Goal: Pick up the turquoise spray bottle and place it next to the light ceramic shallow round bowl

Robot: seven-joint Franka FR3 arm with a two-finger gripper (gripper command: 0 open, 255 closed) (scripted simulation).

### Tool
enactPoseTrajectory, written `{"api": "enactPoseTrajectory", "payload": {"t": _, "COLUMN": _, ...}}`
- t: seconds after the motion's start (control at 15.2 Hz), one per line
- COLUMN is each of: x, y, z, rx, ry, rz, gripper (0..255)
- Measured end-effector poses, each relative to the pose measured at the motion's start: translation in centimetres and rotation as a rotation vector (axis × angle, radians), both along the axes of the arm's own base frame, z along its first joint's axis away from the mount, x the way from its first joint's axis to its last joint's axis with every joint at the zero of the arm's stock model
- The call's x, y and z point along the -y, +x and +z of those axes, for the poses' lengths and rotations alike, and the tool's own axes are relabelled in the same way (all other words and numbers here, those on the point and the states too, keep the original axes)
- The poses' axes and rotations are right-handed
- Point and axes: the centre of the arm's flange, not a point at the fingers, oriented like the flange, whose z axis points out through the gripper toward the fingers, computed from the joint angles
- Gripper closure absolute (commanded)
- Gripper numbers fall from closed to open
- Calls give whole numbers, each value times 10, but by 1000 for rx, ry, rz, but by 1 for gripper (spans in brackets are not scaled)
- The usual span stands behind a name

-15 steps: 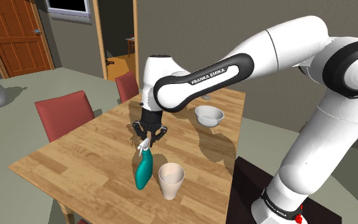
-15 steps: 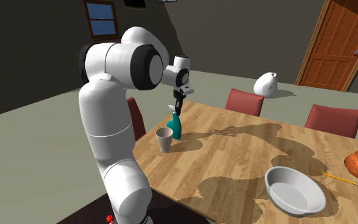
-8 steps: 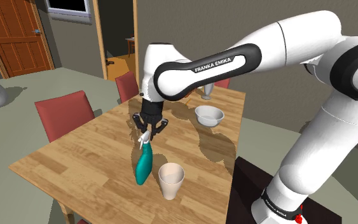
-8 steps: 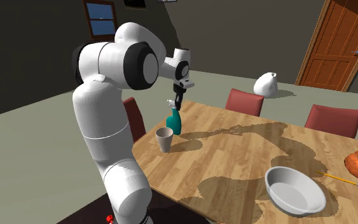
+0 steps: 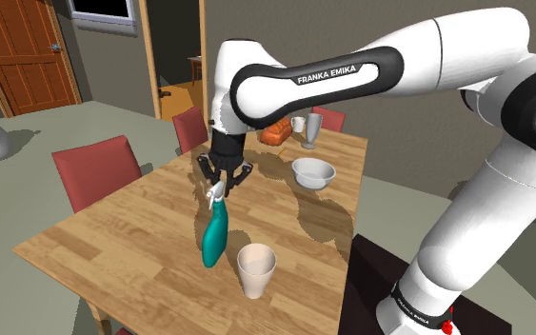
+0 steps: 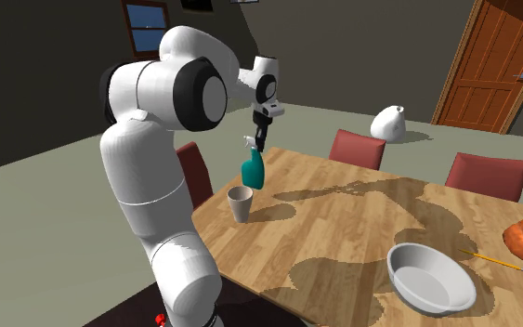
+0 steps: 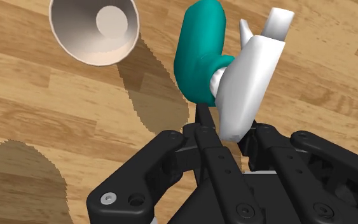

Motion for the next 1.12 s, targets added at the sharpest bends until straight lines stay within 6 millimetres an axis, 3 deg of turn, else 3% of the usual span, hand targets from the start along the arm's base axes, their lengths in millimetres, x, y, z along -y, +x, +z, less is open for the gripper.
{"api": "enactPoseTrajectory", "payload": {"t": 1.12, "x": 1, "y": 0, "z": 89, "rx": 0, "ry": 0, "rz": 0, "gripper": 255}}
